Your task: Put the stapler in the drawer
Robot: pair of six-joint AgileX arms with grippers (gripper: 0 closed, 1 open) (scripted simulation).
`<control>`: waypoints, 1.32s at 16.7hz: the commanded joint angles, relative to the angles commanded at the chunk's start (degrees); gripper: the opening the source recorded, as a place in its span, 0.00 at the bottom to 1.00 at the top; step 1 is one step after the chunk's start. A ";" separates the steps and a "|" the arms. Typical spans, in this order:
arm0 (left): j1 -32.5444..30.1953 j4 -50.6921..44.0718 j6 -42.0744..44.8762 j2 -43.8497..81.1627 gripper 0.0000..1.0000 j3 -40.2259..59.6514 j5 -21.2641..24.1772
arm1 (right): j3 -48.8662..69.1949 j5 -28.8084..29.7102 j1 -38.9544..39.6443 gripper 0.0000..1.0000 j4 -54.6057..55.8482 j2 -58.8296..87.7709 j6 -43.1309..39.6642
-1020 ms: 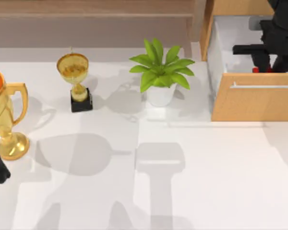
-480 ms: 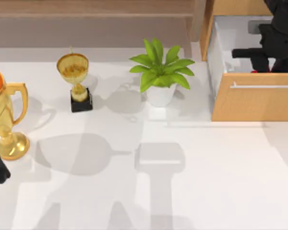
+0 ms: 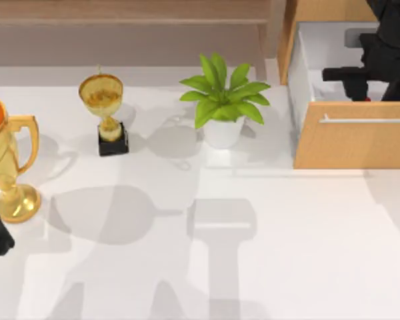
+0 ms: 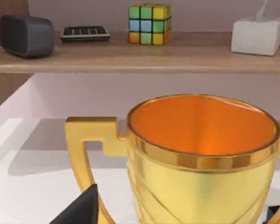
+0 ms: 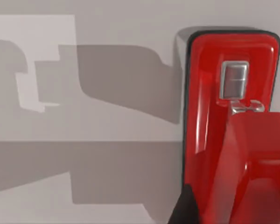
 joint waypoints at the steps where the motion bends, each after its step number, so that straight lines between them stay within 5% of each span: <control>1: 0.00 0.00 0.00 0.00 1.00 0.00 0.00 | 0.00 0.00 0.00 0.75 0.00 0.00 0.00; 5: 0.00 0.00 0.00 0.00 1.00 0.00 0.00 | 0.00 0.00 0.00 1.00 0.00 0.00 0.00; 16: 0.00 0.00 0.00 0.00 1.00 0.00 0.00 | -1.29 -0.08 0.00 1.00 1.15 -1.50 -0.27; 22: 0.00 0.00 0.00 0.00 1.00 0.00 0.00 | -13.81 -1.10 1.17 1.00 18.07 -16.51 -5.13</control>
